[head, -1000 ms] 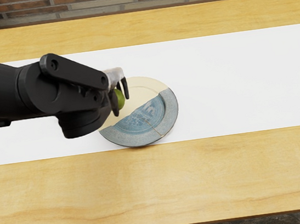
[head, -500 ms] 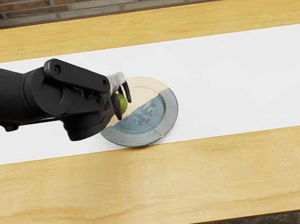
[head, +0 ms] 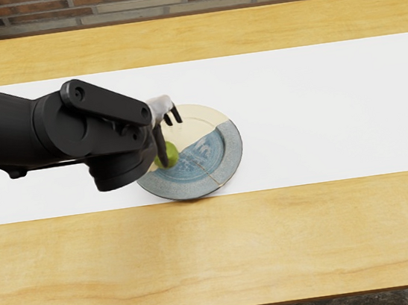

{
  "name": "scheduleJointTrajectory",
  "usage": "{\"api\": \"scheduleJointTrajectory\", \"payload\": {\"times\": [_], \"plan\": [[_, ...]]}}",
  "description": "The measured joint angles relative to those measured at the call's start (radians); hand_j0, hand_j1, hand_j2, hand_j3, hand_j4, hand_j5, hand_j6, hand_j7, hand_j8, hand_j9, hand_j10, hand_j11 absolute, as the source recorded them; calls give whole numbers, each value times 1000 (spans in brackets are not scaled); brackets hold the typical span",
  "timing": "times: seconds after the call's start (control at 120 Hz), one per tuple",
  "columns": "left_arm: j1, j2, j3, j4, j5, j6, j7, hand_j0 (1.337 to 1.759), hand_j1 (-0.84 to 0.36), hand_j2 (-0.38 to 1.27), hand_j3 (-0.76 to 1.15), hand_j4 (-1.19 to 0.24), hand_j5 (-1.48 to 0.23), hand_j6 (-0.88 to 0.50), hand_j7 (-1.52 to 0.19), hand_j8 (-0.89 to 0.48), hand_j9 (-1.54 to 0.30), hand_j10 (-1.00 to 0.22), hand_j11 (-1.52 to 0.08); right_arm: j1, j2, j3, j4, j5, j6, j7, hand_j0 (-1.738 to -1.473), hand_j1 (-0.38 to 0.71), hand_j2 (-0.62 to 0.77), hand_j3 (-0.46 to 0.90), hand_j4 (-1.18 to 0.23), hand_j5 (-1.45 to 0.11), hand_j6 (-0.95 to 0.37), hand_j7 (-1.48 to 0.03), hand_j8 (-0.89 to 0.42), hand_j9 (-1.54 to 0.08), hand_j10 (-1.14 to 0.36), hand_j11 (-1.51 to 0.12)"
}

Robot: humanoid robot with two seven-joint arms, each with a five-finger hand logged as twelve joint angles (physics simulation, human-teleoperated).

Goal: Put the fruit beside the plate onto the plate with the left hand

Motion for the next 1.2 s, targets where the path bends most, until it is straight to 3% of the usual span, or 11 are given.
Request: {"api": "scheduleJointTrajectory", "payload": {"times": [0.275, 0.408, 0.475, 0.683, 0.8, 0.883, 1.0, 1.2], "plan": [[0, 5, -42, 18, 4, 51, -12, 1658, 16, 68, 0, -285, -376, -275, -375, -271, -375, -290, -373, 0, 0, 0, 0, 0, 0, 0, -1658, -303, -7, 0, -39, -50, -39, -50, -39, -50, -39, -50], [12, 186, -107, -14, 37, 51, -33, 1658, 32, 59, 0, -268, -351, -263, -351, -261, -351, -270, -350, 0, 0, 0, 0, 0, 0, 0, -1658, -303, -7, 0, -39, -50, -39, -50, -39, -50, -39, -50], [52, 263, -147, -37, 63, 45, -44, 1658, 37, 57, 0, -263, -344, -259, -344, -258, -344, -265, -343, 0, 0, 0, 0, 0, 0, 0, -1658, -303, -7, 0, -39, -50, -39, -50, -39, -50, -39, -50], [283, 574, -379, -92, 212, -54, -55, 1658, 45, 53, 0, -255, -332, -254, -332, -253, -332, -256, -332, 0, 0, 0, 0, 0, 0, 0, -1658, -303, -7, 0, -39, -50, -39, -50, -39, -50, -39, -50], [535, 804, -625, -108, 309, -249, -58, 1658, 46, 52, 0, -254, -330, -253, -330, -253, -330, -254, -329, 0, 0, 0, 0, 0, 0, 0, -1658, -303, -7, 0, -39, -50, -39, -50, -39, -50, -39, -50], [679, 934, -818, -112, 348, -447, -93, 1658, 47, 52, 0, -253, -329, -253, -329, -253, -329, -254, -329, 0, 0, 0, 0, 0, 0, 0, -1658, -303, -7, 0, -39, -50, -39, -50, -39, -50, -39, -50], [924, 989, -1095, -114, 370, -716, -131, 1658, 48, 53, 0, -254, -329, -254, -329, -254, -329, -254, -328, 0, 0, 0, 0, 0, 0, 0, -1658, -303, -8, 0, -39, -50, -39, -50, -39, -50, -39, -50], [1141, 999, -1420, -98, 371, -1011, -164, 1658, 48, 53, 0, -254, -328, -254, -328, -254, -328, -254, -328, 0, 0, 0, 0, 0, 0, 0, -1658, -303, -7, 0, -39, -50, -39, -50, -39, -50, -39, -50]]}}
